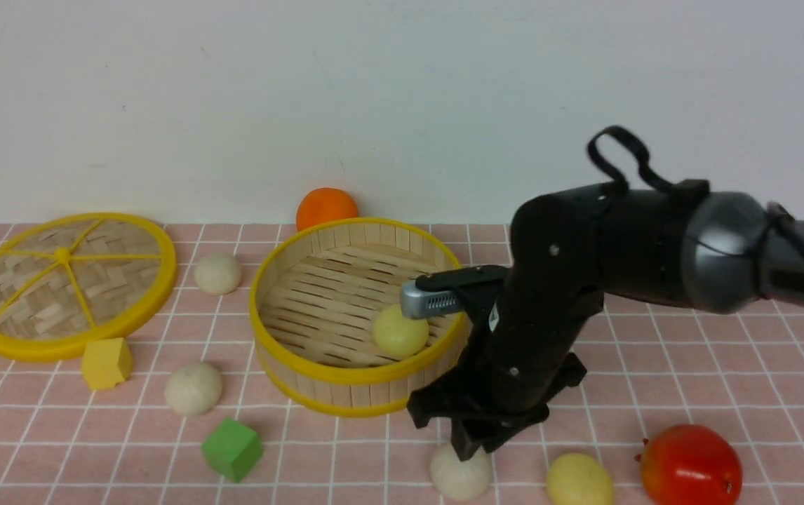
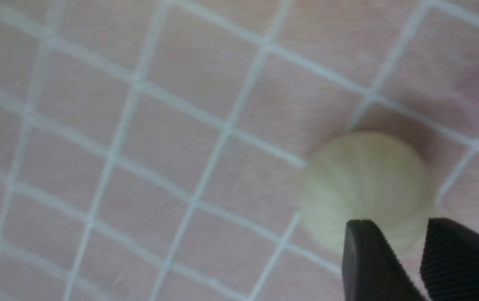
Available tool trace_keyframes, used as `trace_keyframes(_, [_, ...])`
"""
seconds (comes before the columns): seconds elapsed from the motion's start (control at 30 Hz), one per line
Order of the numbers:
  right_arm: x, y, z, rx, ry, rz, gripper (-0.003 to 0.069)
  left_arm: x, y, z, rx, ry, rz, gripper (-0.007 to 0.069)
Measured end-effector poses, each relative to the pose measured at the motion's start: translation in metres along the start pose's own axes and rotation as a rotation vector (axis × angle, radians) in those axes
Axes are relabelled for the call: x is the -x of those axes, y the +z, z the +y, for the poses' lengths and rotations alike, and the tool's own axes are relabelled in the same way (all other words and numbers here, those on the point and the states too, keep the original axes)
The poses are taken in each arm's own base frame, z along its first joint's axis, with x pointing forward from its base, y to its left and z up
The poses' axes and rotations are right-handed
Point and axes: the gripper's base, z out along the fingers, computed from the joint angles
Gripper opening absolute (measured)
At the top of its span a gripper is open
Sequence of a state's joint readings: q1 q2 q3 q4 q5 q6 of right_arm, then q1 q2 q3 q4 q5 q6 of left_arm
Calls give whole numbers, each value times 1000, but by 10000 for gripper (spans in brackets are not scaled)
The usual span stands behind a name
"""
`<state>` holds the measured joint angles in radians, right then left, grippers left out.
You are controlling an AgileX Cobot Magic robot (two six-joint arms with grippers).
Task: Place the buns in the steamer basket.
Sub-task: Use the right arm to grab a steamed stuffed bun
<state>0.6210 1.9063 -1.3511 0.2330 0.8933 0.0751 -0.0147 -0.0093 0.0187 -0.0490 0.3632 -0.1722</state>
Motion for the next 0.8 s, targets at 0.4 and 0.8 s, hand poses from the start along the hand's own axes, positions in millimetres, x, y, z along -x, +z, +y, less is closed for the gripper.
trace_keyframes(0.4, [2,6,5,55,75,-9,239,0,0,0,0,0,0,240])
trace_keyframes(0.8, [2,25,1,42,58,42,239,0,0,0,0,0,0,240])
